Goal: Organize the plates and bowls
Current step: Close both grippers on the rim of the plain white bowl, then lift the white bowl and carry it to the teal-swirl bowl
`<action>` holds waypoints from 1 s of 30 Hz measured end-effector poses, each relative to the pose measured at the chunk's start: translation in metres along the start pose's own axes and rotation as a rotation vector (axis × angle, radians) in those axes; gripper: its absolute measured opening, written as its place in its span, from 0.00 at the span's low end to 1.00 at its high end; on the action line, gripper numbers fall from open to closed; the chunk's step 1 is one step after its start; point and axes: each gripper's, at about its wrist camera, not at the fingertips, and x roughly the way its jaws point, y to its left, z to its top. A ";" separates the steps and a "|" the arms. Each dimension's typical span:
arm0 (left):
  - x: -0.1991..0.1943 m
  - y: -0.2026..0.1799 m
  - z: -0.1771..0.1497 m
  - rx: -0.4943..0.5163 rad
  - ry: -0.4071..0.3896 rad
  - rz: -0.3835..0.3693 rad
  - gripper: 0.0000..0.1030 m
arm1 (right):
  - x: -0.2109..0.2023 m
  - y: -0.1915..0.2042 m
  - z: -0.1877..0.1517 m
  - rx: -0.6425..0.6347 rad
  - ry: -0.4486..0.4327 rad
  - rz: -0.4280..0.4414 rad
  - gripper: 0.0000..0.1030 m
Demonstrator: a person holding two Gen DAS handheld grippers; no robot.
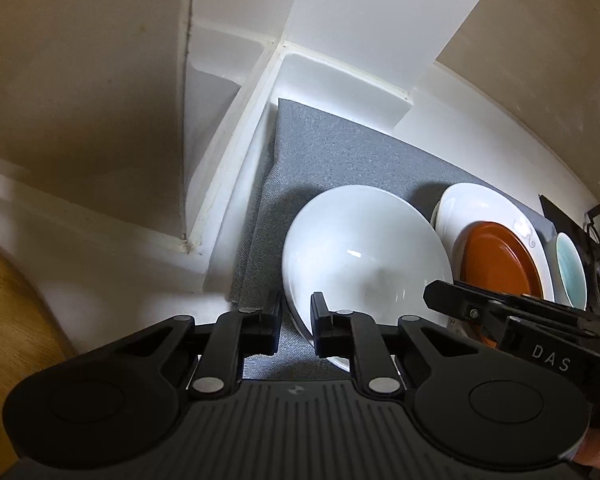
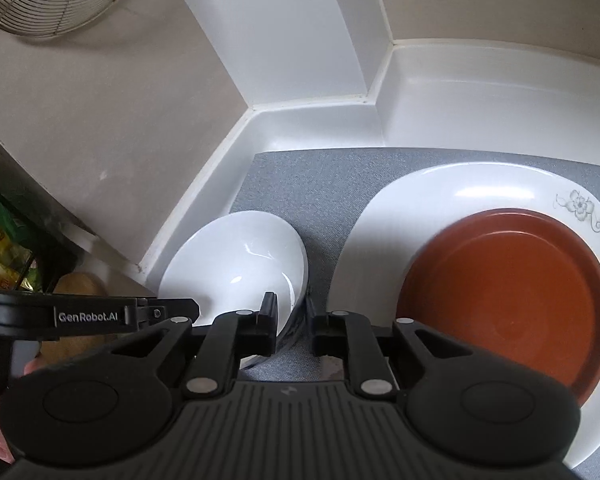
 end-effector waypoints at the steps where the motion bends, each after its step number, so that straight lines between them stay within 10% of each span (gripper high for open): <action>1: 0.000 -0.002 0.000 0.012 -0.005 0.008 0.15 | 0.001 -0.001 -0.001 0.018 0.001 0.000 0.17; 21: -0.046 -0.028 -0.008 0.019 -0.038 0.091 0.15 | -0.032 0.007 -0.013 0.052 -0.037 0.054 0.15; 30: -0.073 -0.080 -0.006 0.098 -0.040 0.005 0.15 | -0.101 -0.012 -0.008 0.067 -0.117 0.042 0.16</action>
